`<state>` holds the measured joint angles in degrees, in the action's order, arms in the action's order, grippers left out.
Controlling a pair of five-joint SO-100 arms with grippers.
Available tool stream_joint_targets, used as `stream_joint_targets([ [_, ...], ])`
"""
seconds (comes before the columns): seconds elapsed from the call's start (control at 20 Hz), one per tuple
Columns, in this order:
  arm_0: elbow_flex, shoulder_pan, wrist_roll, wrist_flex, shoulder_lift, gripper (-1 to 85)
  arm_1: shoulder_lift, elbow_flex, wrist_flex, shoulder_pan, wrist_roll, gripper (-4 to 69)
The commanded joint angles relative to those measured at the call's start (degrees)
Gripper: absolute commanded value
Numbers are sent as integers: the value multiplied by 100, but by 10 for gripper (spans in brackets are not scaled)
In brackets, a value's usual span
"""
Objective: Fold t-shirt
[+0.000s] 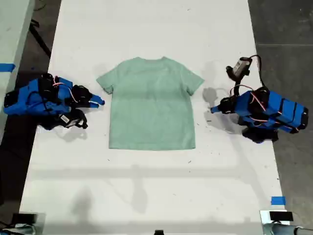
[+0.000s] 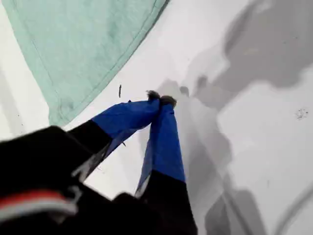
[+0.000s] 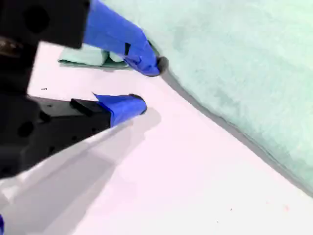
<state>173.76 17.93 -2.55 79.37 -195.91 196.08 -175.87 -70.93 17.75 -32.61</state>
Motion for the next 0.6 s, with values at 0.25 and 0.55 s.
stream_joint_targets([
  [0.25,-158,-2074,-1028,44,-18,0,53,26,483,-870,4781,-12],
  [0.55,-1477,-2039,-1055,79,721,0,-158,1081,185,-826,4280,-11],
])
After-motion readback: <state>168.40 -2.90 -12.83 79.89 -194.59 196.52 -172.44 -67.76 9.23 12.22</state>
